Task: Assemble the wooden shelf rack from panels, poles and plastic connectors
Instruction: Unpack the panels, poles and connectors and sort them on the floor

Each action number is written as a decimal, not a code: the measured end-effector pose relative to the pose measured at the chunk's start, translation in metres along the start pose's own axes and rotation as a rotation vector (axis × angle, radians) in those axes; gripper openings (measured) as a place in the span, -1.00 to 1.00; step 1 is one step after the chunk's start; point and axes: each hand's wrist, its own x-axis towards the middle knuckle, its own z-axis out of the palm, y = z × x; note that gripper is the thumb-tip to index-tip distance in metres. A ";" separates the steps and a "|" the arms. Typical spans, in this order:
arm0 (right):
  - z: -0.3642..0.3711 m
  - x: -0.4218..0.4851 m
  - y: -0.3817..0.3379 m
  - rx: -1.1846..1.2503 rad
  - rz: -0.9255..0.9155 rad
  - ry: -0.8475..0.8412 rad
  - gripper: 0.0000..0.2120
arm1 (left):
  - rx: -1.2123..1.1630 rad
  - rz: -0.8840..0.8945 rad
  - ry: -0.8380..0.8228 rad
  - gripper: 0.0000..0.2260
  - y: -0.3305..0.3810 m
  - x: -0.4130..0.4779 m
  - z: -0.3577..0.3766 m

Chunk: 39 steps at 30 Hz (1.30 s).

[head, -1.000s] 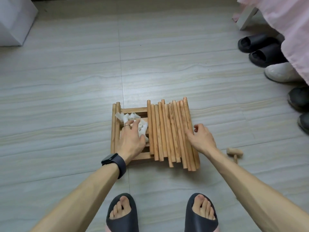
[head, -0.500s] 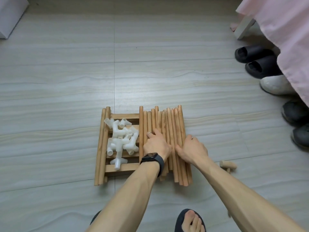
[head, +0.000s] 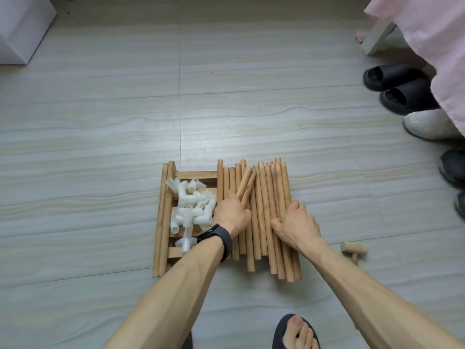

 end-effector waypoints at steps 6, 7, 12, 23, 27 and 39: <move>-0.009 -0.003 -0.002 -0.004 0.010 -0.025 -0.60 | -0.146 0.044 -0.023 -0.66 -0.009 -0.010 -0.042; -0.013 -0.003 -0.004 0.005 0.014 -0.018 -0.60 | -0.147 0.047 -0.012 -0.67 -0.015 -0.011 -0.053; -0.032 -0.020 -0.042 0.127 -0.035 -0.026 -0.38 | -0.162 0.053 0.109 -0.64 -0.062 -0.024 -0.112; 0.005 -0.117 -0.229 0.204 -0.394 -0.329 -0.60 | -0.209 -0.413 0.195 -0.79 -0.276 -0.083 -0.148; 0.074 -0.130 -0.282 0.330 -0.255 -0.434 -0.51 | -0.262 -0.506 0.210 -0.77 -0.324 -0.086 -0.136; 0.120 -0.118 -0.316 0.375 -0.301 -0.630 -0.44 | -0.148 -0.429 0.203 -0.21 -0.340 -0.076 -0.096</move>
